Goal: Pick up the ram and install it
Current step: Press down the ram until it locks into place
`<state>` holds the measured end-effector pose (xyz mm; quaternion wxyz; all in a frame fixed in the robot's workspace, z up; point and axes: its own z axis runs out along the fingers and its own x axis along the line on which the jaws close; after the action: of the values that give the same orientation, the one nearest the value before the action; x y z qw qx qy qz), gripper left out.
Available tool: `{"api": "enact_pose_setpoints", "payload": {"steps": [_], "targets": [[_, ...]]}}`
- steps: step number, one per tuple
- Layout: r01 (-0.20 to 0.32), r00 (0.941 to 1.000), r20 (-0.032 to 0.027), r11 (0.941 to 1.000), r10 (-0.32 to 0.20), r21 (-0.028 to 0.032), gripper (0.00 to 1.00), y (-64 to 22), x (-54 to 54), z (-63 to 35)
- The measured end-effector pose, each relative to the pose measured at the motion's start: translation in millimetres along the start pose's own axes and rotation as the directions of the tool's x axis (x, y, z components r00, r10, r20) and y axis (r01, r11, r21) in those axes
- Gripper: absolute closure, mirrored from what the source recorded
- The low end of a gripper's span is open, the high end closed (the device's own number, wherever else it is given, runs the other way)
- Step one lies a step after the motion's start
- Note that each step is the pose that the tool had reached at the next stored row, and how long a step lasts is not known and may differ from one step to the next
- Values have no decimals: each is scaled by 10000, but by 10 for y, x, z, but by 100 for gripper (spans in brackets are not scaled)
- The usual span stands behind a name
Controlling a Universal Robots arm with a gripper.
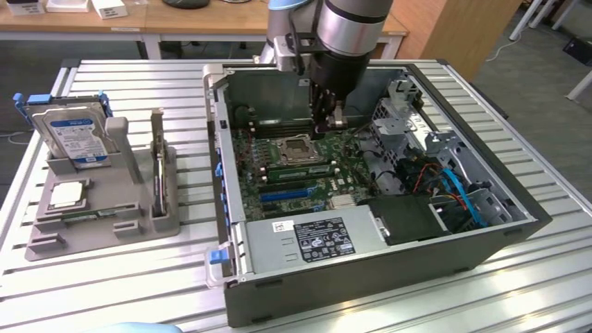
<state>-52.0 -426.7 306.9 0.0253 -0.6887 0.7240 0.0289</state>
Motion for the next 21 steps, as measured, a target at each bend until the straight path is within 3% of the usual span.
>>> {"api": "enact_pose_setpoints", "payload": {"steps": [9,12,21], "targets": [[-3,10000,0,10000,3,-41,90,-368,-19,5],[-2,10000,-2,10000,2,-47,90,-440,-24,17],[-2,10000,2,10000,2,-49,90,-467,-19,88]]}}
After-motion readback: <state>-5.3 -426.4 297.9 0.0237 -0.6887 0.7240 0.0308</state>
